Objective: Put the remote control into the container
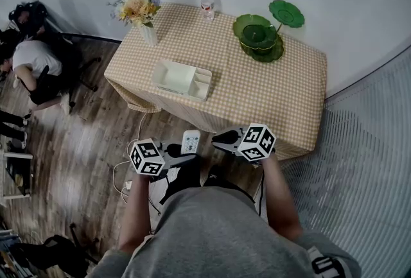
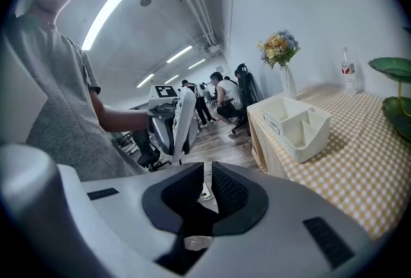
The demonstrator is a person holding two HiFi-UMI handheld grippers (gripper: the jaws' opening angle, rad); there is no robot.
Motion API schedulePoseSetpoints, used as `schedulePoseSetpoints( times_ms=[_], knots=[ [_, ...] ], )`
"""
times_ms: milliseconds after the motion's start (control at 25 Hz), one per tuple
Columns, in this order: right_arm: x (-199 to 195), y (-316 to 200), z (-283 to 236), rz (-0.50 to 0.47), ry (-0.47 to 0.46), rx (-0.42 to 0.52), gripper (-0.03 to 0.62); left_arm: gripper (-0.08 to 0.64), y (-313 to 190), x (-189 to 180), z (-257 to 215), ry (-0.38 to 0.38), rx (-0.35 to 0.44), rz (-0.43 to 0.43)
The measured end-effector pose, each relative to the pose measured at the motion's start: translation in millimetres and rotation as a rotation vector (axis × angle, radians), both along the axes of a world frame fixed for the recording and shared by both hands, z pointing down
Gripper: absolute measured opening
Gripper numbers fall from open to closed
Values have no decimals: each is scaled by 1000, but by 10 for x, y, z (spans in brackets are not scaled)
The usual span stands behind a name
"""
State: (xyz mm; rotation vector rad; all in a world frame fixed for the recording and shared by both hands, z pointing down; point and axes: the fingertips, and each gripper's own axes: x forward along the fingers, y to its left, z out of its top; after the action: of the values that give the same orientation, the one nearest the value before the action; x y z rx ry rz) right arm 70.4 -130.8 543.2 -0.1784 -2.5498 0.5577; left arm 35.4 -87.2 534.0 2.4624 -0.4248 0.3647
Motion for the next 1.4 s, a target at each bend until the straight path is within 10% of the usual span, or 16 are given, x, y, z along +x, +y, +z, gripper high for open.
schedulePoseSetpoints(
  times_ms=[1400],
  knots=[
    [-744,-1132,94,398,91,64,23,89,-867,-720,235,104,-94,413]
  ],
)
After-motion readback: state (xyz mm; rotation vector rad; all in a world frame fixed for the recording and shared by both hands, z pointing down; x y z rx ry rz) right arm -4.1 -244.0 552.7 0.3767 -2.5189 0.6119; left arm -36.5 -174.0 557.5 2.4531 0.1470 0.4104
